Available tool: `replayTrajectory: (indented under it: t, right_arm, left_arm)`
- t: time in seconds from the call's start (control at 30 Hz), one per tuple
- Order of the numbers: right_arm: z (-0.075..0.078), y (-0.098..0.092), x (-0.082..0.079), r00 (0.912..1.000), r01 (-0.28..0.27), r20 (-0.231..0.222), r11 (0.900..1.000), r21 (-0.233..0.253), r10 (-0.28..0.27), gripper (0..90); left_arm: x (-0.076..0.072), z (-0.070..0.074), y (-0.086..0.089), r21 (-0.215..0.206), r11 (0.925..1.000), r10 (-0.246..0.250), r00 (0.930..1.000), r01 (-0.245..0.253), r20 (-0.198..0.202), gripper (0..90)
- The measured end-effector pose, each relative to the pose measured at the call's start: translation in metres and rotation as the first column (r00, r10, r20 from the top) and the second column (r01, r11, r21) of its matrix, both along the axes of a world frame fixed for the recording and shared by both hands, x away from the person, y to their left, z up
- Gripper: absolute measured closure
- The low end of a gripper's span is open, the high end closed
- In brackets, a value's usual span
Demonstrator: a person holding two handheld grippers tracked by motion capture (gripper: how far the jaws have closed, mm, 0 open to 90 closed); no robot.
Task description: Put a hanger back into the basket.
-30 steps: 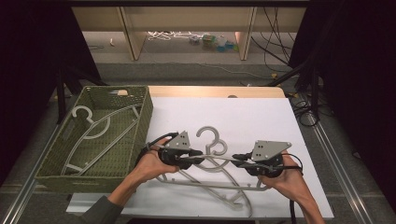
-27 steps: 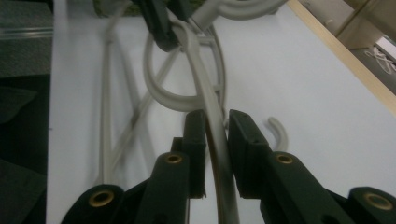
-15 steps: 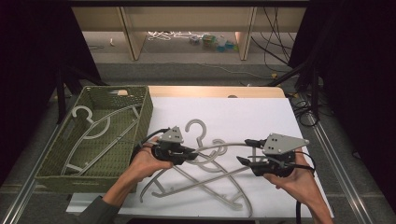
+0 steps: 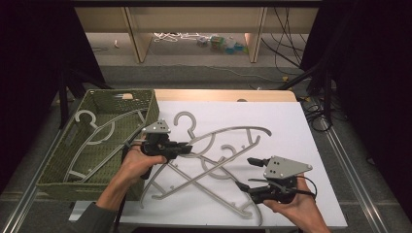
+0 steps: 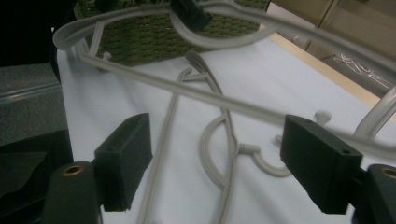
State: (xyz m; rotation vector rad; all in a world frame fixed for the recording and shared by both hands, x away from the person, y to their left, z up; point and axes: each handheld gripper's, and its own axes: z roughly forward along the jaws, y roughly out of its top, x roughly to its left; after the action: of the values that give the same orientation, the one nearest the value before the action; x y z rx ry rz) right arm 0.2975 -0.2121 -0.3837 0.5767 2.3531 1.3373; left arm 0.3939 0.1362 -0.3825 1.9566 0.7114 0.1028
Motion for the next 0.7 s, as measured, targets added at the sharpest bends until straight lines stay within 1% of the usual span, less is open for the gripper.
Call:
replayTrajectory:
  t: [0.03, 0.07, 0.1, 0.17, 0.2, 0.27, 0.3, 0.4, 0.43, 0.47, 0.5, 0.57, 0.63, 0.7]
  right_arm:
    - [-0.003, 0.0, 0.0, 1.0, 0.008, 0.005, 1.0, 0.01, -0.008, 25.9]
    - [-0.007, 0.0, 0.0, 0.9995, 0.025, 0.02, 0.999, 0.033, -0.026, 24.7]
    - [-0.011, -0.001, 0.001, 0.9987, 0.045, 0.022, 0.998, 0.053, -0.046, 23.9]
    - [-0.016, -0.003, 0.002, 0.9975, 0.066, 0.02, 0.996, 0.064, -0.068, 22.4]
    - [-0.018, -0.003, 0.003, 0.9969, 0.078, 0.009, 0.995, 0.066, -0.078, 21.3]
    - [-0.022, -0.004, 0.004, 0.9966, 0.083, -0.008, 0.995, 0.055, -0.082, 21.1]
    - [-0.026, -0.004, 0.005, 0.996, 0.089, -0.006, 0.994, 0.059, -0.089, 20.5]
    - [-0.032, -0.003, 0.006, 0.9954, 0.089, -0.041, 0.995, 0.043, -0.087, 19.8]
    - [-0.034, -0.003, 0.007, 0.996, 0.087, -0.025, 0.995, 0.043, -0.086, 19.6]
    - [-0.036, -0.002, 0.008, 0.996, 0.082, -0.038, 0.996, 0.04, -0.08, 18.8]
    - [-0.037, -0.003, 0.007, 0.996, 0.074, -0.053, 0.997, 0.031, -0.073, 18.4]
    - [-0.039, -0.002, 0.008, 0.9965, 0.071, -0.046, 0.997, 0.028, -0.07, 18.1]
    - [-0.041, -0.001, 0.009, 0.9967, 0.063, -0.054, 0.998, 0.026, -0.061, 18.2]
    - [-0.041, -0.002, 0.009, 0.9964, 0.062, -0.06, 0.998, 0.027, -0.06, 18.2]
  left_arm:
    - [0.0, 0.002, 0.002, -0.005, 0.9999, 0.009, 0.9999, -0.009, 0.005, 81.6]
    - [0.0, 0.004, 0.005, -0.016, 0.9998, 0.014, 0.9999, -0.014, 0.005, 81.6]
    - [0.0, 0.006, 0.007, -0.025, 0.9995, 0.022, 0.9997, -0.022, 0.009, 81.6]
    - [-0.002, 0.012, 0.011, -0.042, 0.9984, 0.038, 0.9992, -0.037, 0.012, 81.6]
    - [-0.002, 0.014, 0.013, -0.039, 0.9985, 0.04, 0.9991, -0.039, 0.011, 81.6]
    - [-0.005, 0.02, 0.017, -0.061, 0.9972, 0.044, 0.9989, -0.043, 0.016, 81.6]
    - [-0.006, 0.022, 0.018, -0.069, 0.9965, 0.048, 0.9987, -0.047, 0.014, 81.6]
    - [-0.01, 0.027, 0.023, -0.108, 0.9923, 0.06, 0.9981, -0.061, -0.018, 81.6]
    - [-0.011, 0.03, 0.025, -0.12, 0.9906, 0.062, 0.9975, -0.066, -0.032, 81.6]
    - [-0.01, 0.031, 0.027, -0.109, 0.9921, 0.061, 0.9981, -0.061, -0.01, 81.6]
    - [-0.01, 0.034, 0.029, -0.116, 0.991, 0.065, 0.9977, -0.066, -0.017, 81.6]
    - [-0.011, 0.039, 0.033, -0.124, 0.9903, 0.06, 0.9978, -0.063, -0.029, 81.5]
    - [-0.01, 0.044, 0.036, -0.154, 0.9861, 0.054, 0.997, -0.062, -0.055, 81.6]
    - [-0.01, 0.05, 0.04, -0.161, 0.9851, 0.051, 0.9968, -0.06, -0.062, 81.6]
